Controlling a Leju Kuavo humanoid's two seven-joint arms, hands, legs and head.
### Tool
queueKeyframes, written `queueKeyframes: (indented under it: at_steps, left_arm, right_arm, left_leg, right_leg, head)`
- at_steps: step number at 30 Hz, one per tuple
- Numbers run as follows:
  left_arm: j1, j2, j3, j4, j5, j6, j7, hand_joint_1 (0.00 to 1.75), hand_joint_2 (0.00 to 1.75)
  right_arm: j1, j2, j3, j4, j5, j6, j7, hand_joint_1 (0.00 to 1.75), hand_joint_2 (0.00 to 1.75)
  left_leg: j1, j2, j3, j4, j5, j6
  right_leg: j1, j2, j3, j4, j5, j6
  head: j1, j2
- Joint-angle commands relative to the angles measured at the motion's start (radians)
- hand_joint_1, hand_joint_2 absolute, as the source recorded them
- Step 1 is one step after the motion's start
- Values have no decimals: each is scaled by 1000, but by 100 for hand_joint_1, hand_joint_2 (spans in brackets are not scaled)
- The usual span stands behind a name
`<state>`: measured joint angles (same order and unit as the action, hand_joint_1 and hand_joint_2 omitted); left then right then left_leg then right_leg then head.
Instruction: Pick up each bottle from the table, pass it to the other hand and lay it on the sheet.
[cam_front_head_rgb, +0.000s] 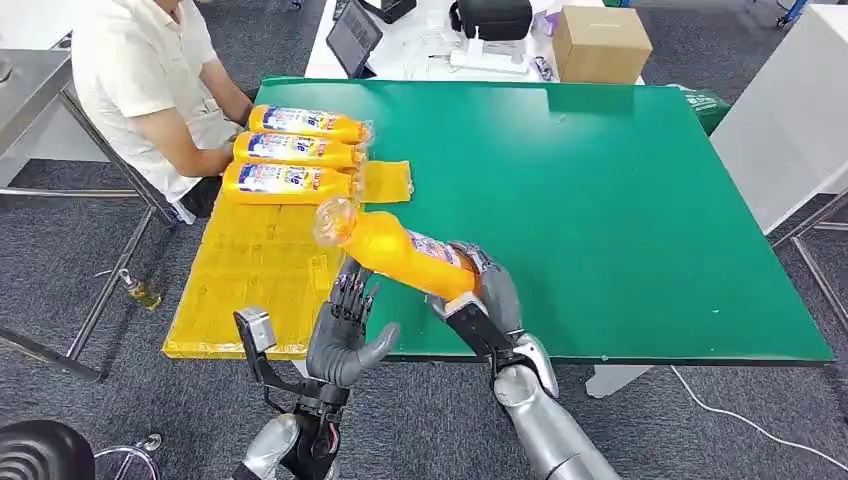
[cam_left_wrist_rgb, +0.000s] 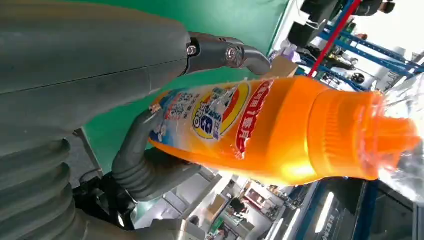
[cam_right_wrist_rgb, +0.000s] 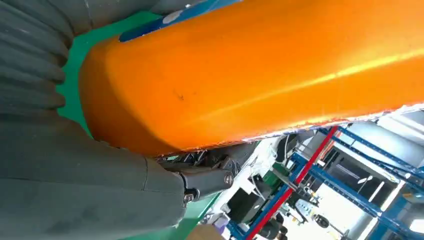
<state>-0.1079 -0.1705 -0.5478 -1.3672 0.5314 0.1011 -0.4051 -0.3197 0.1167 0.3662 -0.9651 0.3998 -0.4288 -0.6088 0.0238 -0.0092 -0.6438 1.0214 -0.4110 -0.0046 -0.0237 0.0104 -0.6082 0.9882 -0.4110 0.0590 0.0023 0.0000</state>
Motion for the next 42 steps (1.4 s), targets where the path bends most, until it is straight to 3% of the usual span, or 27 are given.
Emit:
queueKeyframes:
  at_steps: [1,9,10,15,19,30,31,32,37,38,39,42]
  left_arm:
    - [-36,30,-34,28,-6,-3,-1,0,175]
    - [-63,2,-3,50,-8,-16,-5,0,175]
    - [-63,-1,-5,46,-24,-2,-9,0,175]
    - [-75,-9,15,57,4,8,18,0,175]
    - [-99,-18,33,91,37,42,51,0,175]
    - [-102,-25,47,16,78,35,-5,0,175]
    - [-102,-26,48,15,76,39,-10,150,175]
    - [-102,-25,49,14,74,40,-12,175,175]
    - [-97,-24,52,9,65,43,-24,175,175]
    - [-94,-22,53,5,64,43,-26,175,175]
    - [-92,-22,57,1,62,42,-31,175,175]
    - [-95,-20,69,-6,51,51,-46,175,175]
  right_arm:
    - [-46,-2,53,60,7,2,1,175,175]
    - [-60,32,224,111,112,-1,14,175,175]
    - [-55,36,232,109,109,-5,12,175,175]
    - [-47,40,285,95,105,-15,2,175,175]
    - [-38,38,326,80,89,-12,11,175,175]
    - [-52,65,404,157,63,30,-13,175,175]
    - [-51,67,410,162,58,35,-11,175,175]
    - [-49,69,414,169,54,36,-9,175,175]
    - [-47,70,418,176,37,43,-10,171,175]
    - [-47,68,417,175,33,46,-10,119,175]
    - [-47,66,422,175,28,64,-7,7,175]
    - [-32,66,428,175,12,92,-10,0,175]
  left_leg:
    - [0,2,5,-1,-1,2]
    - [0,2,3,-1,-1,1]
    - [1,3,9,-1,-3,2]
    - [1,1,2,0,-1,1]
    - [1,1,7,0,-2,2]
    - [1,0,5,0,-2,1]
    - [1,1,7,0,-3,2]
    - [1,1,5,0,-2,1]
    - [1,-1,6,0,-2,2]
    - [1,-1,4,0,-1,1]
    - [1,-1,6,0,-2,2]
    - [1,-1,5,0,-1,1]
  right_leg:
    - [0,0,4,-1,-1,-2]
    - [1,1,2,-1,0,-2]
    - [2,1,8,-1,-2,-5]
    - [1,0,2,-1,0,-2]
    - [2,-1,7,-1,-2,-3]
    - [2,-1,5,-1,-2,-3]
    - [2,-1,7,-1,-3,-4]
    - [1,-1,5,-1,-2,-3]
    - [2,-3,7,-1,-3,-4]
    - [1,-2,4,-1,-2,-3]
    - [2,-3,7,-1,-3,-4]
    - [2,-2,5,-1,-2,-3]
  head:
    - [0,0]
    - [0,0]
    - [0,0]
    - [0,0]
    - [0,0]
    - [0,0]
    - [0,0]
    - [-1,0]
    - [0,0]
    - [0,0]
    - [0,0]
    - [0,0]
